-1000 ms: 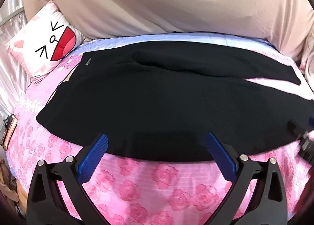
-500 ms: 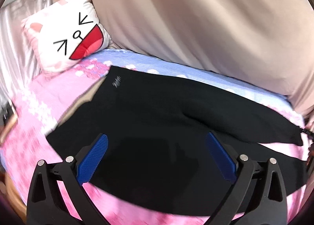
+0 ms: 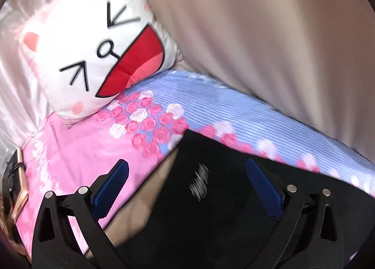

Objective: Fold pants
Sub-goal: 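Grasp the trouser waistband with the left tool while the right tool grasps the leg hems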

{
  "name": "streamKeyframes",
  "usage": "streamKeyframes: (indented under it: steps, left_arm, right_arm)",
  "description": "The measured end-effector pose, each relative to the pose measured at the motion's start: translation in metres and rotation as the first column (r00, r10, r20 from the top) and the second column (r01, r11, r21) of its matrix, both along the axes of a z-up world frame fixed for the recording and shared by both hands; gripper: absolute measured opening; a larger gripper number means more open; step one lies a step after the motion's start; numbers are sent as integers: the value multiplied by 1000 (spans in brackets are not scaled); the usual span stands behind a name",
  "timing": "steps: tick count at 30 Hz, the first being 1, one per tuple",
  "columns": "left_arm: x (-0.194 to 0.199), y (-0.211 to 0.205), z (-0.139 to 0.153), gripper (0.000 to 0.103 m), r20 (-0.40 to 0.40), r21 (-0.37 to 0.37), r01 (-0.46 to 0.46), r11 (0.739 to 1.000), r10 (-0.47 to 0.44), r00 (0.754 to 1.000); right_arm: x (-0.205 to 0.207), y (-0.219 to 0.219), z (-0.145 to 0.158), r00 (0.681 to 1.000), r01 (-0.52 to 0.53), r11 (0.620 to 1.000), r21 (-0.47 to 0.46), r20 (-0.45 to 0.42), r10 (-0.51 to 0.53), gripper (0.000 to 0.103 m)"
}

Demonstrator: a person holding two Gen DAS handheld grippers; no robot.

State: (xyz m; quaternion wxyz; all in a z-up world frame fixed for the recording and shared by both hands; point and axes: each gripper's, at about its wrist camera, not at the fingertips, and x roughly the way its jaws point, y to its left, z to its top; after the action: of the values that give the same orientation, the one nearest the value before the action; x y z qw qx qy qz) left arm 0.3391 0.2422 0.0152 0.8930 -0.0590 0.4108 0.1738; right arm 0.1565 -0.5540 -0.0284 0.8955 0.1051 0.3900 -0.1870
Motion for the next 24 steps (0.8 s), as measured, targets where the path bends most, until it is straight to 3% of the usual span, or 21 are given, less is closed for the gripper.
streamKeyframes:
  steps: [3, 5, 6, 7, 8, 10, 13, 18, 21, 24]
  left_arm:
    - [41, 11, -31, 98, -86, 48, 2, 999, 2, 996]
    - [60, 14, -52, 88, -138, 56, 7, 998, 1, 990]
    - [68, 16, -58, 70, -153, 36, 19, 999, -13, 988]
    - [73, 18, -64, 43, -168, 3, 39, 999, -38, 985]
    - [77, 19, -70, 36, -185, -50, 52, 997, -60, 981]
    - [75, 19, -66, 23, -176, -58, 43, 997, -53, 983]
    - [53, 17, -41, 22, -108, -50, 78, 996, -83, 991]
    - [-41, 20, 25, 21, 66, -84, 161, 983, -155, 986]
    - [-103, 25, 49, 21, 104, -103, 200, 974, -190, 976]
    - [-168, 37, 54, 22, 99, -110, 208, 972, -198, 975]
  right_arm:
    - [-17, 8, 4, 1000, 7, 1000, 3, 14, -7, 8]
    - [-22, 10, 3, 1000, 12, 1000, 8, 12, -12, 8]
    - [-24, 9, 3, 1000, 14, 1000, 9, 8, -14, 8]
    - [-25, 12, 2, 1000, 16, 1000, 4, 5, -16, 8]
    - [-26, 13, 2, 1000, 20, 1000, -1, 3, -20, 8]
    - [-27, 16, 4, 1000, 24, 1000, -3, 1, -24, 8]
    - [-27, 21, 10, 999, 24, 1000, -8, 22, -24, 8]
    - [-58, 35, 41, 995, -7, 1000, -25, 104, 9, 7]
    - [-95, 37, 57, 989, -22, 999, -33, 145, 27, 7]
    - [-136, 36, 56, 988, -38, 998, -44, 147, 44, 7]
